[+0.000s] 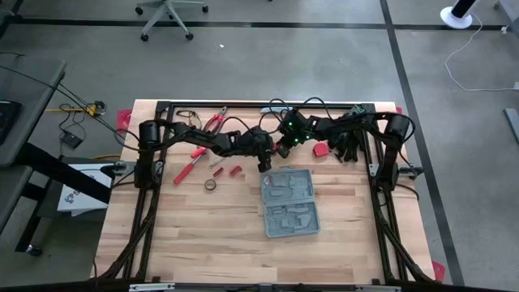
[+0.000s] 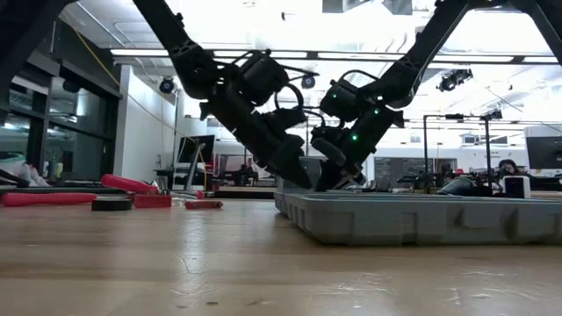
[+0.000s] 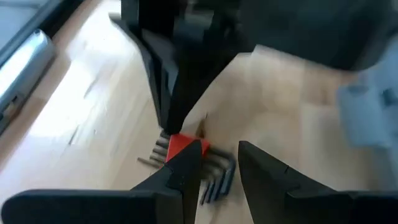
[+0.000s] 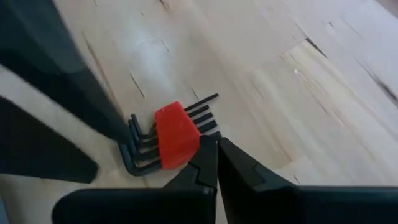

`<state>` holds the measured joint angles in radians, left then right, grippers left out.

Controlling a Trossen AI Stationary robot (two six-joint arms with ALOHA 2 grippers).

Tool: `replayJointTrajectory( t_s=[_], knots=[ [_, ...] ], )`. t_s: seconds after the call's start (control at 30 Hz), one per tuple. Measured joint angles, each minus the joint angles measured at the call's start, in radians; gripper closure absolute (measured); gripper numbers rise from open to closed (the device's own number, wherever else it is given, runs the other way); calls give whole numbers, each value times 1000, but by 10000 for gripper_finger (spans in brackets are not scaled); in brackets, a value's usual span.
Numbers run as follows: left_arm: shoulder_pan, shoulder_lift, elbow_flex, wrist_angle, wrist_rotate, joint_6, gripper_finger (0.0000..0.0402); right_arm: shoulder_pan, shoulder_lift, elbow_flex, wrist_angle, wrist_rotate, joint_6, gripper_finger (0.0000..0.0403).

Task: Prefit tool cases
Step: Remove the orange hex key set from the gray tool case

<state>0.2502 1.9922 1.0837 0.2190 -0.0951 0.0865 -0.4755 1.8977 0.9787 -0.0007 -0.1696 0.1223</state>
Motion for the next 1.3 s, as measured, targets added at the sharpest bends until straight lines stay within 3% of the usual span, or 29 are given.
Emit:
replayJointTrajectory(
  t_s=[0.33,0.77,1.3],
  knots=[
    [32,32,33,-89,-71,-23,303,0,0,0,-12,-1,0,402],
    [27,22,32,-150,-74,-50,303,4,1,0,-30,0,-11,403],
    [24,5,32,-86,-70,-41,303,53,1,0,71,12,-14,403]
  ],
)
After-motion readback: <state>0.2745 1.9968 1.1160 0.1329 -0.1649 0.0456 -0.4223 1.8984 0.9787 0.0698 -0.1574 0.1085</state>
